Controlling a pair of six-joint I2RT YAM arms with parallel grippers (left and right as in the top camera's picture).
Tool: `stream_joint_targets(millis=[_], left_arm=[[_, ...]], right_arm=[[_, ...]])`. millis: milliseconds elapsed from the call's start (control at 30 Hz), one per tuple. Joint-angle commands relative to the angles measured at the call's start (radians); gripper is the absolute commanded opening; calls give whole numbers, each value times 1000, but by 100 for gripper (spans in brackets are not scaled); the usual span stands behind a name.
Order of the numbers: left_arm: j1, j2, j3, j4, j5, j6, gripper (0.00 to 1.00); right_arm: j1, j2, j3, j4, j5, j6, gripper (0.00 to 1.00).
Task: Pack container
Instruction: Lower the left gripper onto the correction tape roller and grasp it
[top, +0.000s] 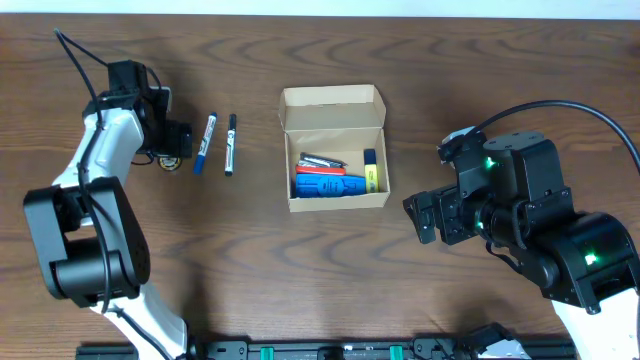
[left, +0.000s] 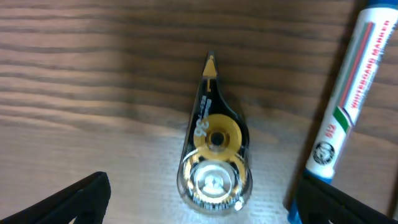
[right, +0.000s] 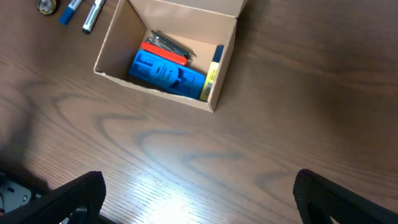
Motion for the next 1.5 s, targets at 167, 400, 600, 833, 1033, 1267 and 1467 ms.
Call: stream_joint_targets(millis=[167,400,600,833,1033,1267,1467], left_arm=[[6,79,15,32,25,2,96],[7,105,15,37,25,2,89],[7,122,15,38,25,2,75],[7,150,15,37,25,2,66],[7,149,15,25,21,-18,60],[7,143,16,3,21,-43,46],[7,139,25,-40,12,-70,36]], right_arm=[[-5,0,14,-2,3,-8,99],[-5,0,14,-2,3,-8,99],[-5,0,14,-2,3,-8,99],[-5,0,14,-2,3,-8,99],[-5,0,14,-2,3,-8,99],[-5,0,14,-2,3,-8,99],[-5,0,14,-2,3,-8,99]])
